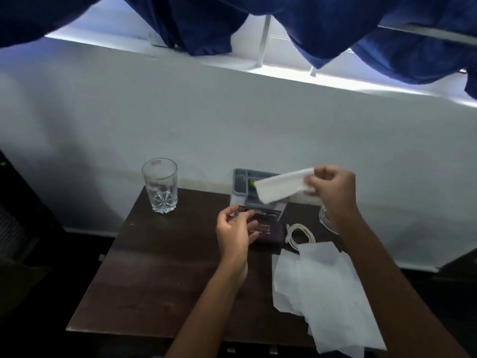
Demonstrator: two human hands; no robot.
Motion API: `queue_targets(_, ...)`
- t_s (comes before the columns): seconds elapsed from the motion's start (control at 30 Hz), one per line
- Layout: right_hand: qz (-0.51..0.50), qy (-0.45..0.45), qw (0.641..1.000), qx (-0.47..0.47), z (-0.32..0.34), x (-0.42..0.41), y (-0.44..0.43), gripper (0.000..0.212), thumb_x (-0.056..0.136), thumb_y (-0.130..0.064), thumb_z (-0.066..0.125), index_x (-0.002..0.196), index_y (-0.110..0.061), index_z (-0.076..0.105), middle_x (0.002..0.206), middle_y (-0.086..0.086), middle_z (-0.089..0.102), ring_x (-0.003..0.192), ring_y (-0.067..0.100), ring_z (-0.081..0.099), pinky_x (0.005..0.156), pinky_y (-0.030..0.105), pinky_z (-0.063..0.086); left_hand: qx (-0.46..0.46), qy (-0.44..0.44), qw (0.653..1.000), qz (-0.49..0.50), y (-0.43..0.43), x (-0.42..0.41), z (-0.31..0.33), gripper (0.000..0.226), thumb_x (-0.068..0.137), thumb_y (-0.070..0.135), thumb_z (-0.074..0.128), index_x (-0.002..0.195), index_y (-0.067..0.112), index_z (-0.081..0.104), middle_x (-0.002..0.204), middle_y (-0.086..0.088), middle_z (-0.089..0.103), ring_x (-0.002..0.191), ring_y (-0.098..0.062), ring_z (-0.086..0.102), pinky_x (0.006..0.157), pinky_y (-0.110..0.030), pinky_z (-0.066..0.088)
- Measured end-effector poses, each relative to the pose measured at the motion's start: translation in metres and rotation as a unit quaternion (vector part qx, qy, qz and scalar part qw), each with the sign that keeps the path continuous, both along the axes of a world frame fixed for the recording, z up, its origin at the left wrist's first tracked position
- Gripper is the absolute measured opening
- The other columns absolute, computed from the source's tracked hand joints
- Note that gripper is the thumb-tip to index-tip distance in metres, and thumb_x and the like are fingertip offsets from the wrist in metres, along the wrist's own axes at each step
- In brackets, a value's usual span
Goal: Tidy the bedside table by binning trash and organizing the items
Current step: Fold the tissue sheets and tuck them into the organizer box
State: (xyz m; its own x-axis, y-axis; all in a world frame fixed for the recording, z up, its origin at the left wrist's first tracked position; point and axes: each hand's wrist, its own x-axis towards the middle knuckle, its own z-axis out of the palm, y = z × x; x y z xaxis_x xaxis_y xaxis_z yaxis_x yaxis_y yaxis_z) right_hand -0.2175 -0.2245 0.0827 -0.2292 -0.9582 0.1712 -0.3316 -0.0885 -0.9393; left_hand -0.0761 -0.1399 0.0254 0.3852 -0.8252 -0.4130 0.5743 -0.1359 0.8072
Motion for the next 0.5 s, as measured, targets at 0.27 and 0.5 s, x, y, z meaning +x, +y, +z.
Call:
queue_targets(0.27, 0.047, 0.322, 0.941, -0.089, 0.025, 0.050, -0.076, 0.024, 0.085, -0.002, 0.052, 0.102, -0.008, 0.068, 0.102, 0.010, 0.068, 0.094, 0.027, 0.062, 0.075, 0.032, 0.050, 0.031, 0.020, 0.999, -0.014, -0.002, 0.009, 0.001, 0.019, 0.098, 0.011, 0.040, 0.107, 0.012, 0.056, 0.092, -0.004, 0.069, 0.078, -0.017, 0.063, 0.063, -0.024, 0.050)
queue_targets(0.5, 0.125, 0.439, 0.889, -0.046, 0.003, 0.072, -0.086, 0.029, 0.085, -0.004, 0.048, 0.106, -0.014, 0.065, 0.112, 0.008, 0.066, 0.101, 0.030, 0.059, 0.075, 0.030, 0.042, 0.051, 0.022, 0.998, -0.024, -0.003, 0.012, 0.001, 0.019, 0.098, 0.012, 0.039, 0.104, 0.015, 0.056, 0.094, -0.002, 0.069, 0.081, -0.016, 0.064, 0.063, -0.023, 0.049)
